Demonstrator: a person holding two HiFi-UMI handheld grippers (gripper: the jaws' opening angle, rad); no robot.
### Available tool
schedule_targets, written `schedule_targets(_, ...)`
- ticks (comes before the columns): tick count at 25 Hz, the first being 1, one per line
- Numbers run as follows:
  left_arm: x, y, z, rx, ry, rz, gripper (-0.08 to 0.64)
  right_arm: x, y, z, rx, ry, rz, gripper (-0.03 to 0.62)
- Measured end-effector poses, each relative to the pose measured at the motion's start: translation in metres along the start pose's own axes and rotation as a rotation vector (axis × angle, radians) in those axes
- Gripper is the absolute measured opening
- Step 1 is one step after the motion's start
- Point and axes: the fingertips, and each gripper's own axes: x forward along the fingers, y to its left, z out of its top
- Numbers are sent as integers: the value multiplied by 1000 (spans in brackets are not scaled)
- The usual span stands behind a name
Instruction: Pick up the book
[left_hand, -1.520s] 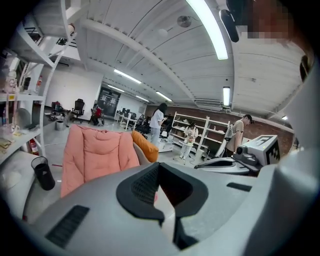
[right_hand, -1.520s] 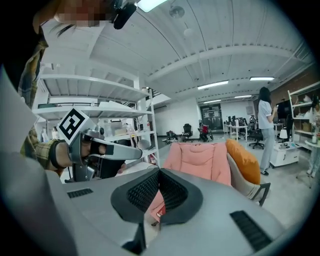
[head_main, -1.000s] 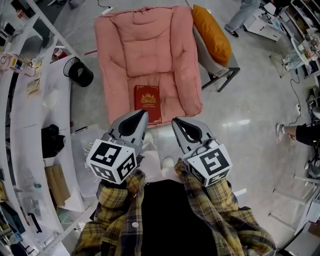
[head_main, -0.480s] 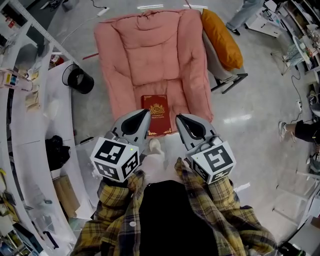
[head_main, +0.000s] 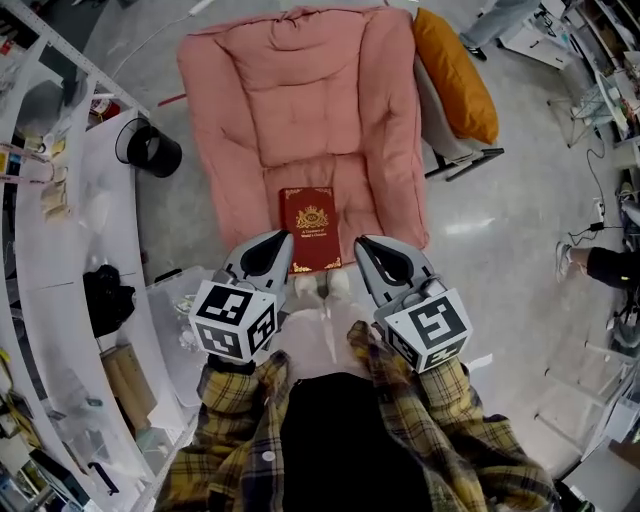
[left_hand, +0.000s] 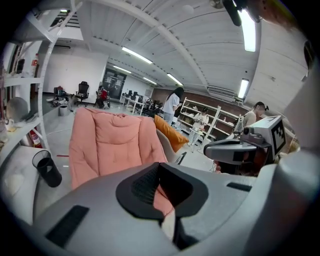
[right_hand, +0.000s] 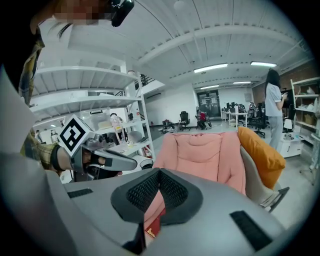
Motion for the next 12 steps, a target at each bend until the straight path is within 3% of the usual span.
schedule_targets(12, 48, 48, -43, -133, 51, 61, 48, 49, -17, -36, 39, 98, 91, 15)
